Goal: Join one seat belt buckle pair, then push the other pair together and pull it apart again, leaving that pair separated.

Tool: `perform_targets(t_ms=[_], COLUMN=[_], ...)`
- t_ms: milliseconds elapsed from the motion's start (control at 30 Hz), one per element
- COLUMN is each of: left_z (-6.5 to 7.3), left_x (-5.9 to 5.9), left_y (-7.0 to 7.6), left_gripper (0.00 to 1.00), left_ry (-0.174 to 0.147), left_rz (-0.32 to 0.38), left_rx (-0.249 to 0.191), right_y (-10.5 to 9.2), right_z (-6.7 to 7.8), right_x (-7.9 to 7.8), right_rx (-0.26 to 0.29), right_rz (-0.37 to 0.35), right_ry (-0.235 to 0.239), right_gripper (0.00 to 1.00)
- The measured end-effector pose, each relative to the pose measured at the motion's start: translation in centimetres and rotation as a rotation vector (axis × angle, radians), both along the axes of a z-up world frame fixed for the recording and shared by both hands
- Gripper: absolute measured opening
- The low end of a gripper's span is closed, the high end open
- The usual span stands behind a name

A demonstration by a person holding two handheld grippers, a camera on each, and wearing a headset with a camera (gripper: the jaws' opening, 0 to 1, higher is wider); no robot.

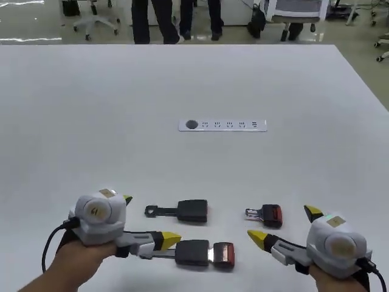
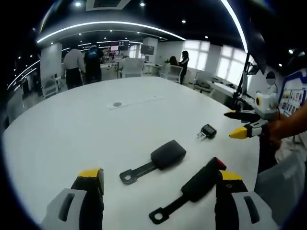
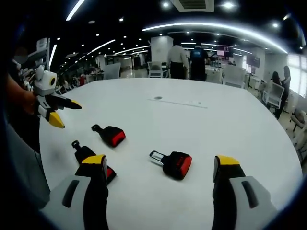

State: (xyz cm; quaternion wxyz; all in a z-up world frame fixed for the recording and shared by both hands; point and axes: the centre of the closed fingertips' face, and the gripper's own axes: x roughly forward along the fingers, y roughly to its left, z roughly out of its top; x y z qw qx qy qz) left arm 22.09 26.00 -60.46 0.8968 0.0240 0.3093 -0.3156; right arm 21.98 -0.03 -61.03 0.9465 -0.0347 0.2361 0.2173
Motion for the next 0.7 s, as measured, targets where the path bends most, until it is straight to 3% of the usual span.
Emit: perform_targets(t_ms=[233, 700], left_z=[1.3, 2.1], left_x=[-2.1, -5.2], left_y=[1.6, 3.8], left_gripper=[1.0, 1.0], left_ry=[-0.025, -0.042], left_rz=[0.037, 0.091], left_rx=[-0.028, -0.056], right_y=[0.1, -0.3], right_z=[0.6, 1.6], right_x=[-2.1, -5.0], right_rx=[0.001, -0.004], right_rz=[0.004, -0.001], right_ry=[-0.012, -0.027], right_gripper=[0.94, 0.96])
